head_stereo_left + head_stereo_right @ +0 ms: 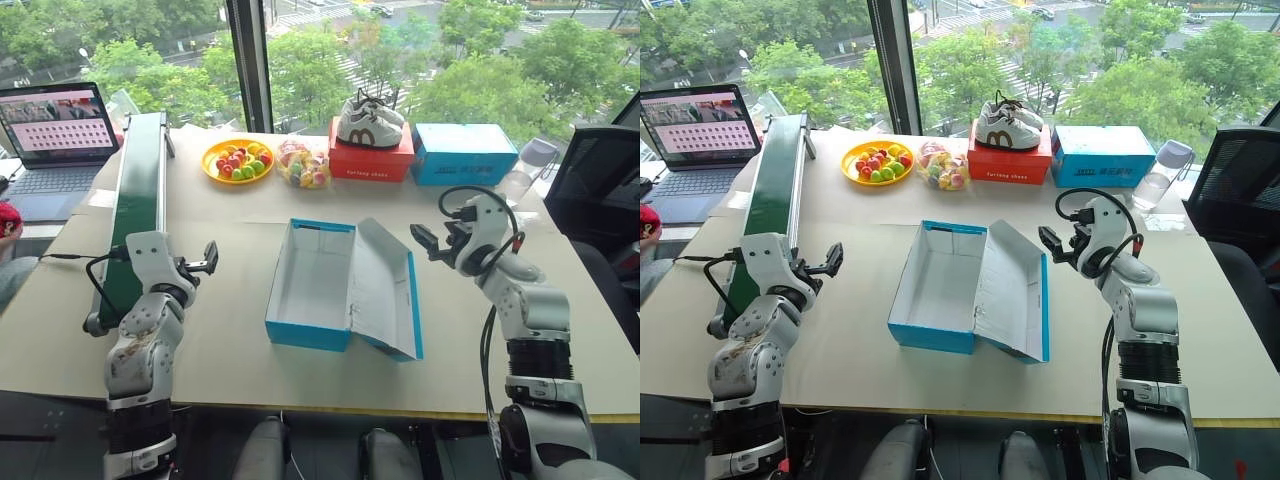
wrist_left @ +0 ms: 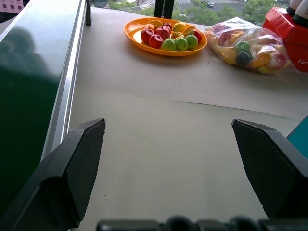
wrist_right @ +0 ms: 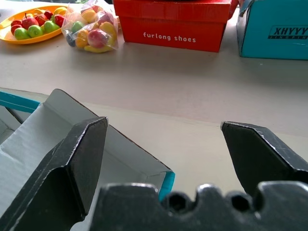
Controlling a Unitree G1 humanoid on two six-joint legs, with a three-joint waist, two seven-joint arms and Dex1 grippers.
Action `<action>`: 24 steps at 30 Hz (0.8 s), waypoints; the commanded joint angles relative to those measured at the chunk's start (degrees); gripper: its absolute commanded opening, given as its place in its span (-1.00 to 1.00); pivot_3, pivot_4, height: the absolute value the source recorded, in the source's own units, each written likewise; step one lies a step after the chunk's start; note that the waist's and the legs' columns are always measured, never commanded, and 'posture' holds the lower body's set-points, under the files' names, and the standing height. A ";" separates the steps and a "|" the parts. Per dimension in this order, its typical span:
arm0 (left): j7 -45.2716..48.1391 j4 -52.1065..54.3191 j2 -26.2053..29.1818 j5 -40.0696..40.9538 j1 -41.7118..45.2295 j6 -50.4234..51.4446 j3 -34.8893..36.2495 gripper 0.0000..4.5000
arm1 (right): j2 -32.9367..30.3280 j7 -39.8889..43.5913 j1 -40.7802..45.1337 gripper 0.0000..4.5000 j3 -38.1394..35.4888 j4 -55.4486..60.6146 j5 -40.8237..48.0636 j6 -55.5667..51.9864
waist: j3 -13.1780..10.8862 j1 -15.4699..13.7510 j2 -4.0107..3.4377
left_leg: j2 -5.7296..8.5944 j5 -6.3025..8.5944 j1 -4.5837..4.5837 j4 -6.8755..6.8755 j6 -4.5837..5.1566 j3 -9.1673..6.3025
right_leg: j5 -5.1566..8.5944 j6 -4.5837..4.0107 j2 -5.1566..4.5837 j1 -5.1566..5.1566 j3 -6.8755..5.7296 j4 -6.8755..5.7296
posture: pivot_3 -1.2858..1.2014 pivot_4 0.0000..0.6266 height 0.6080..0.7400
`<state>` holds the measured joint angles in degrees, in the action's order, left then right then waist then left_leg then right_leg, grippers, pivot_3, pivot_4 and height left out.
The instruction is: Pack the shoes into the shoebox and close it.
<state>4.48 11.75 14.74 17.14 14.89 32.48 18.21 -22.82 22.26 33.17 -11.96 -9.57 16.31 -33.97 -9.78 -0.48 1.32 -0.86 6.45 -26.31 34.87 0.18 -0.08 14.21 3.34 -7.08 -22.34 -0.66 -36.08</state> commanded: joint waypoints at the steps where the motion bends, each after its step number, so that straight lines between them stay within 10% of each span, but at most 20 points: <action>1: 1.49 2.54 1.81 -1.93 0.31 -3.30 -2.04 1.00 | -0.07 2.65 0.73 0.99 0.90 5.43 2.64 -0.12 | 0.00 0.00 0.00 | 0.00 0.00 0.00 0.00 0.00 0.00 | 0.00 0.00 0.00 0.00 0.00 0.00 | 0.03 -0.52 0.87; 8: -3.73 -0.10 4.99 0.13 1.31 1.34 8.39 1.00 | -0.89 17.84 1.73 0.99 9.03 27.36 19.44 -12.67 | -0.02 1.25 -0.01 | -0.11 -0.02 -0.02 -0.08 0.04 -0.01 | 0.03 -0.06 0.05 -0.12 0.01 -0.06 | 0.03 -0.52 0.87; 24: -2.50 -5.56 13.92 5.51 4.41 13.04 17.75 1.00 | -2.33 20.57 -1.60 0.99 25.75 29.67 8.34 -5.50 | -0.03 0.42 0.22 | -0.13 0.26 -0.09 -0.10 -0.44 0.07 | 0.01 -0.11 -0.04 -0.55 -0.09 -0.02 | 0.03 -0.52 0.87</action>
<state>2.40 5.55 27.58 20.98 17.78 44.31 34.09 -25.67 43.10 31.48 13.61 18.65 25.13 -41.58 -9.80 -0.06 1.54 -0.99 6.70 -26.40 34.77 -0.27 0.00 14.22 3.24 -7.11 -22.89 -0.75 -36.11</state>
